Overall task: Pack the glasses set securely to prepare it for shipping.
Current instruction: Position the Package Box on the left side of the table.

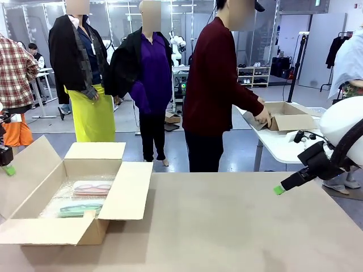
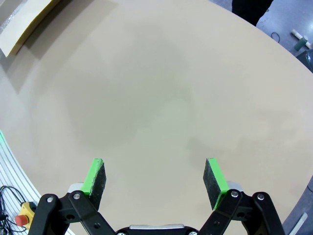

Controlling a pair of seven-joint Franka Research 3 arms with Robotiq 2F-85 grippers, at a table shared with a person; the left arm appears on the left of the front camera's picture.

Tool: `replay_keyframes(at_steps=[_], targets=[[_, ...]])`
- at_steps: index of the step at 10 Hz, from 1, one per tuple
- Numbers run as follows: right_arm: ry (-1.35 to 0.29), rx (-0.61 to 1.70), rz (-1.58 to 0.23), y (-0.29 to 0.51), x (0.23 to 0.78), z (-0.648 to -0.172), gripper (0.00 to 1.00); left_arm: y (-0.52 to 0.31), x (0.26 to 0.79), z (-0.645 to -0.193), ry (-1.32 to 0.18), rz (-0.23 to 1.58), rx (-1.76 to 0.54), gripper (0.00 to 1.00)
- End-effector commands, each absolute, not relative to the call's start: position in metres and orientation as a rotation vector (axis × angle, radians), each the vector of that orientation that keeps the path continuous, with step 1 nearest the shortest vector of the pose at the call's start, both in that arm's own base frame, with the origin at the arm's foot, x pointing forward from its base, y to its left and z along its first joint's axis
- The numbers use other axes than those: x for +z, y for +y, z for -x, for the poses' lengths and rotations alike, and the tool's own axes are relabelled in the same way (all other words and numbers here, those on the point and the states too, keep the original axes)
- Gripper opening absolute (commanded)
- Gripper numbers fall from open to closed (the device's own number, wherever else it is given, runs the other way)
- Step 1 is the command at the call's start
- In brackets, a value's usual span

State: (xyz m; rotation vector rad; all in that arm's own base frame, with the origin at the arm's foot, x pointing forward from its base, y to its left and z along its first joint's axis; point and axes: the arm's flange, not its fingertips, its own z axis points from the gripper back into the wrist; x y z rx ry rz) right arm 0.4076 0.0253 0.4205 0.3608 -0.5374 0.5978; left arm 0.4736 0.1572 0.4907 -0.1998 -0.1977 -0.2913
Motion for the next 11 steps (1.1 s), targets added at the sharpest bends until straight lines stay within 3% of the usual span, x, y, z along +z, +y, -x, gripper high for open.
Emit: replay_keyframes(at_steps=[1, 2, 11], targets=[[-0.55, 0.575, -0.366, 0.0288, 0.4197, -0.4087, 1.0, 0.1507, 0.4976, -0.4779, -0.237, 0.187, -0.27, 0.0], [-0.55, 0.575, -0.366, 0.0288, 0.4197, -0.4087, 1.0, 0.1478, 0.4967, -0.4784, -0.221, 0.259, -0.269, 0.0], [-0.55, 0.575, -0.366, 0.0288, 0.4197, -0.4087, 1.0, 0.1528, 0.4934, -0.476, -0.201, 0.198, -0.289, 0.0]])
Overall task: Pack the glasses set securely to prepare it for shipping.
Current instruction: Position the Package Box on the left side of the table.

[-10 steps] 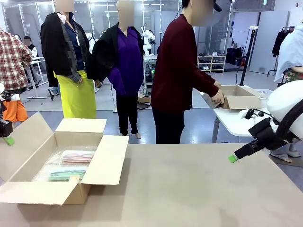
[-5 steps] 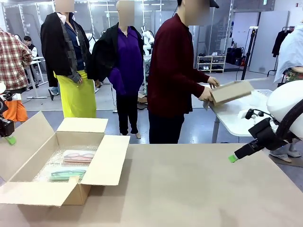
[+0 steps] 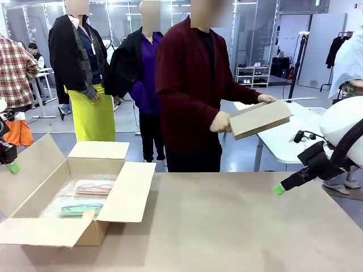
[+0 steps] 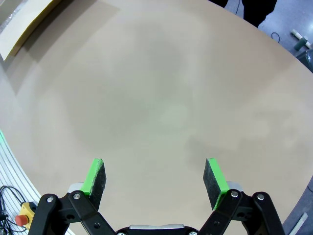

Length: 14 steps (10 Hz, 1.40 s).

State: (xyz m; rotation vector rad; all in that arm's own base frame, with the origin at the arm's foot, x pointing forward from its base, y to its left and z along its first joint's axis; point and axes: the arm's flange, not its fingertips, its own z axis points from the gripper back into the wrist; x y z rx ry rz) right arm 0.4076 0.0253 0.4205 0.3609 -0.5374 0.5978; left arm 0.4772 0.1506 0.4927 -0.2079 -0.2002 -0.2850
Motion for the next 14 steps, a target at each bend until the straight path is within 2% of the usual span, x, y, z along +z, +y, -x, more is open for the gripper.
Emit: replay_keyframes(at_steps=[1, 3, 4, 5, 6, 7, 8, 9, 11, 12, 14], targets=[[-0.55, 0.575, -0.366, 0.029, 0.42, -0.409, 1.0, 0.153, 0.493, -0.476, -0.201, 0.198, -0.289, 0.0], [-0.55, 0.575, -0.366, 0.029, 0.42, -0.409, 1.0, 0.153, 0.493, -0.476, -0.201, 0.198, -0.289, 0.0], [-0.55, 0.575, -0.366, 0.029, 0.42, -0.409, 1.0, 0.151, 0.493, -0.477, -0.2, 0.208, -0.285, 0.04], [-0.55, 0.575, -0.366, 0.029, 0.42, -0.409, 1.0, 0.155, 0.501, -0.473, -0.22, 0.225, -0.294, 0.41], [-0.55, 0.575, -0.366, 0.029, 0.42, -0.409, 1.0, 0.158, 0.51, -0.467, -0.236, 0.199, -0.254, 0.4], [-0.55, 0.575, -0.366, 0.029, 0.42, -0.409, 1.0, 0.161, 0.522, -0.459, -0.239, 0.216, -0.236, 0.78], [-0.55, 0.575, -0.366, 0.029, 0.42, -0.409, 1.0, 0.163, 0.534, -0.451, -0.275, 0.201, -0.228, 0.77], [-0.55, 0.575, -0.366, 0.029, 0.42, -0.409, 1.0, 0.164, 0.546, -0.442, -0.301, 0.209, -0.227, 1.0], [-0.55, 0.575, -0.366, 0.029, 0.42, -0.409, 1.0, 0.16, 0.569, -0.422, -0.358, 0.232, -0.264, 1.0], [-0.55, 0.575, -0.366, 0.029, 0.42, -0.409, 1.0, 0.153, 0.578, -0.408, -0.378, 0.247, -0.313, 0.85], [-0.55, 0.575, -0.366, 0.029, 0.42, -0.409, 1.0, 0.129, 0.586, -0.386, -0.395, 0.231, -0.431, 1.0]])
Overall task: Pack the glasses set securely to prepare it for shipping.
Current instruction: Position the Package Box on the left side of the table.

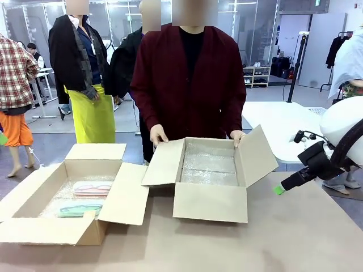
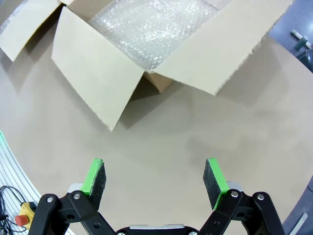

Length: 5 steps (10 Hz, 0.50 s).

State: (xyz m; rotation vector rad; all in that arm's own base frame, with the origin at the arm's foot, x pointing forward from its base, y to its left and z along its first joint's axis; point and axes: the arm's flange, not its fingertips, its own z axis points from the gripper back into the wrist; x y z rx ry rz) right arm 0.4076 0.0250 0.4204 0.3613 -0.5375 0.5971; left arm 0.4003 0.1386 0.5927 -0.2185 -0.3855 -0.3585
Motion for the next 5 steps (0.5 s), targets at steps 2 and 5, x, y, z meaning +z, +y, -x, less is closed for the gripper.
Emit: replay_keyframes(at_steps=[2, 5], targets=[[-0.55, 0.575, -0.366, 0.029, 0.42, -0.409, 1.0, 0.116, 0.591, -0.38, -0.415, 0.225, -0.454, 1.0], [-0.55, 0.575, -0.366, 0.029, 0.42, -0.409, 1.0, 0.126, 0.596, -0.391, -0.399, 0.221, -0.405, 1.0]])
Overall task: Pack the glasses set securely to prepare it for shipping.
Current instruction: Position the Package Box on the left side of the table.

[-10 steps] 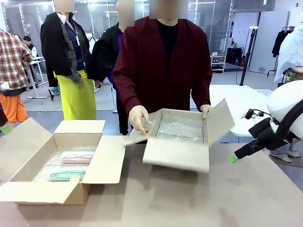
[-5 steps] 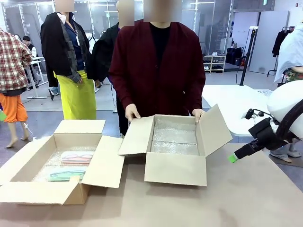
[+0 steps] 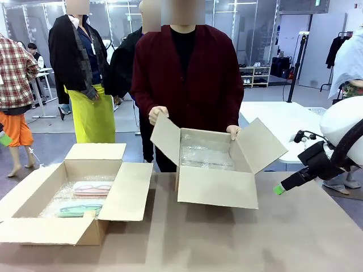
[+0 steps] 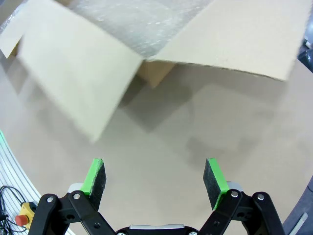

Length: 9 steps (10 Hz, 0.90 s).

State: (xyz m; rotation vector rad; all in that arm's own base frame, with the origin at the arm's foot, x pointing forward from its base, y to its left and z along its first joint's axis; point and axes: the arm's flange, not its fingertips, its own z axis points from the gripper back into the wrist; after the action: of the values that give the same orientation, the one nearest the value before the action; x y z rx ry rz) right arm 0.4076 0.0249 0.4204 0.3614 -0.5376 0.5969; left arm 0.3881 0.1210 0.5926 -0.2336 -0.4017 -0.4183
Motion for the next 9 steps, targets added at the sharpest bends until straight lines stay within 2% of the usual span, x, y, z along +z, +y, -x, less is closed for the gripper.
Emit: replay_keyframes(at_steps=[1, 9], targets=[[-0.55, 0.575, -0.366, 0.0288, 0.4197, -0.4087, 1.0, 0.1258, 0.5956, -0.3912, -0.399, 0.221, -0.405, 1.0], [-0.55, 0.575, -0.366, 0.0288, 0.4197, -0.4087, 1.0, 0.1258, 0.5956, -0.3912, -0.399, 0.221, -0.405, 1.0]])
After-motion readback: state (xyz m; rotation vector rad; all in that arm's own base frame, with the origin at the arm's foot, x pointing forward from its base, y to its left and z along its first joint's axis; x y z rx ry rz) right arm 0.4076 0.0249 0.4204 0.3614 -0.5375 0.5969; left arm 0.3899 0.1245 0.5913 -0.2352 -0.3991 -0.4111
